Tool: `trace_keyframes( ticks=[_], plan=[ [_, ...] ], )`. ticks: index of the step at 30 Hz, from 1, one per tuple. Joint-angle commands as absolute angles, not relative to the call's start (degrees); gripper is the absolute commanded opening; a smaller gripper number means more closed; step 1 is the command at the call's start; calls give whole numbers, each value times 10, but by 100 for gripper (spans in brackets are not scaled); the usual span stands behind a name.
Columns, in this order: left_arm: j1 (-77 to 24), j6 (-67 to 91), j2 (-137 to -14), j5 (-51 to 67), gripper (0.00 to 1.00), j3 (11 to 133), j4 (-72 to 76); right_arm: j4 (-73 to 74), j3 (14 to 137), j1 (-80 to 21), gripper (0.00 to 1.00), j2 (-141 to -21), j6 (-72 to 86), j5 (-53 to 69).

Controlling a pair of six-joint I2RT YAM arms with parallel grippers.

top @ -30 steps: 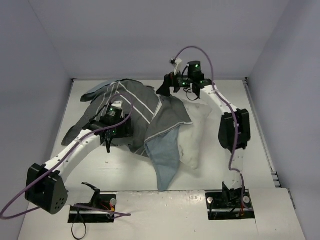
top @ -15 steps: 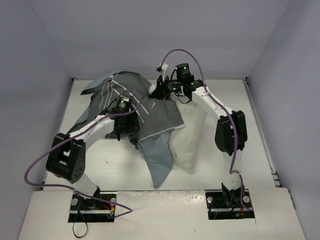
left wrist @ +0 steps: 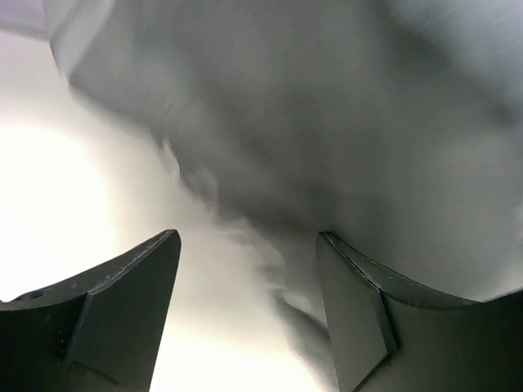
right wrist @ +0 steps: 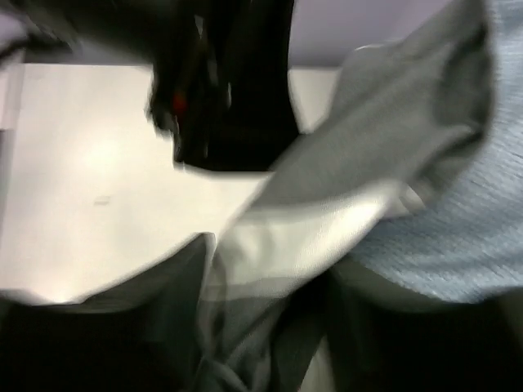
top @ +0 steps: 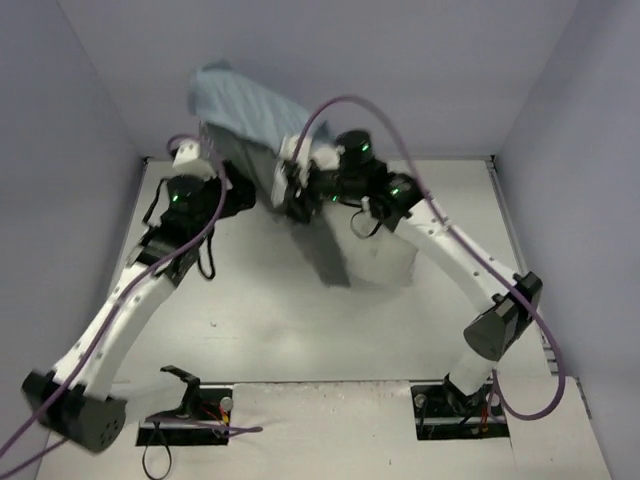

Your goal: Put the pillow into the pillowcase

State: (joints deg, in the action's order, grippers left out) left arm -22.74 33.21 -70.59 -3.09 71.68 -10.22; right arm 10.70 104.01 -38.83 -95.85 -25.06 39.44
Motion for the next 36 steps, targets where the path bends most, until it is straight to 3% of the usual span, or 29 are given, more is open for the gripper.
trace_keyframes(
  ticks=[1, 2, 5, 7, 13, 18, 21, 25, 28, 33, 35, 36],
  plan=[
    [-222, 331, -603, -105, 64, 658, -172, 110, 958, -452, 60, -1009, -245, 417],
    [-222, 324, -554, -108, 64, 632, -191, 110, 924, -460, 76, -1012, -240, 413],
    [-222, 319, -476, -115, 63, 607, -273, 108, 888, -477, 90, -1007, -215, 407],
    [-222, 317, -430, -114, 64, 588, -317, 107, 865, -479, 93, -994, -207, 382],
    [-223, 280, -414, -71, 64, 574, -338, 93, 853, -474, 93, -912, -156, 282],
    [-223, 259, -510, -49, 64, 620, -346, 54, 813, -473, 91, -818, -89, 251],
    [-229, 275, -589, -35, 64, 665, -343, 31, 748, -468, 90, -760, -45, 168],
    [-275, 286, -668, -83, 65, 746, -342, 6, 692, -402, 89, -759, 11, 11],
    [-317, 288, -737, -117, 70, 815, -342, -26, 666, -326, 89, -800, 66, 6],
    [-338, 277, -833, -154, 71, 892, -344, -90, 619, -296, 81, -872, 97, 24],
    [-338, 261, -863, -169, 71, 903, -346, -103, 602, -301, 58, -889, 118, 81],
    [-338, 254, -872, -179, 71, 909, -347, -120, 579, -304, 39, -887, 140, 91]
  ],
)
